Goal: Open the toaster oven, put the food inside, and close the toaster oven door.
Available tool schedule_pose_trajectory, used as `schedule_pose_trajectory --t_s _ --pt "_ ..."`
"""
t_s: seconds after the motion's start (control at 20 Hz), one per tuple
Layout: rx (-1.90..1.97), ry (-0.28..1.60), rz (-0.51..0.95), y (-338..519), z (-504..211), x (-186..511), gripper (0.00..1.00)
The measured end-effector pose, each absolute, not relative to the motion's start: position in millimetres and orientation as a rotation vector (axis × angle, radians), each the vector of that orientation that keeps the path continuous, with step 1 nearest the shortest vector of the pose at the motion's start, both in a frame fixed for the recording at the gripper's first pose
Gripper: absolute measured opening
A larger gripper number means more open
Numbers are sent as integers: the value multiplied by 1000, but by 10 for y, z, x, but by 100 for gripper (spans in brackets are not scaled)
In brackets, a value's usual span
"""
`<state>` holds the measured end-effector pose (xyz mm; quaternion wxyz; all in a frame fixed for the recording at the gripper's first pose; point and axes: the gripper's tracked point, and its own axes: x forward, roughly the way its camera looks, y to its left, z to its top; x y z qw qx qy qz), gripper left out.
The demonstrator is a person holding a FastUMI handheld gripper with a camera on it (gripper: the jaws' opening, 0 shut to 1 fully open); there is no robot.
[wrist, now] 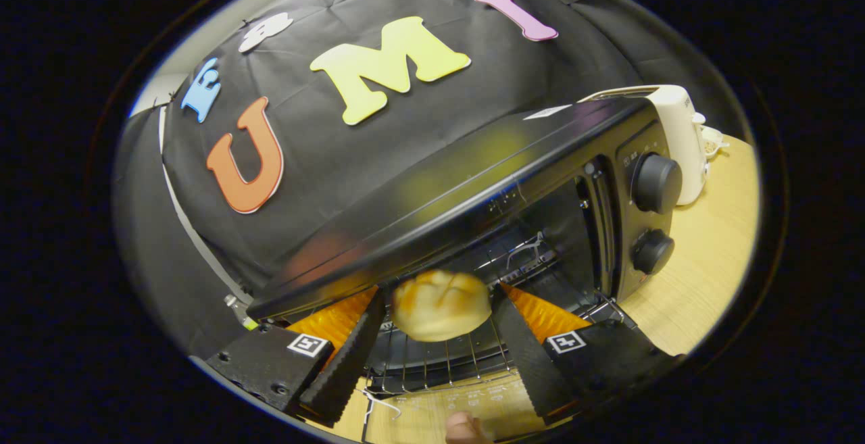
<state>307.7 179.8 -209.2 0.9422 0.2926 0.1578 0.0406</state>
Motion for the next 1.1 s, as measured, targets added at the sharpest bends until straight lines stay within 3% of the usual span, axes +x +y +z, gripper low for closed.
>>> schedule_pose_trajectory --t_s 1.1 --pt "226 184 104 1581 -1078 1705 100"
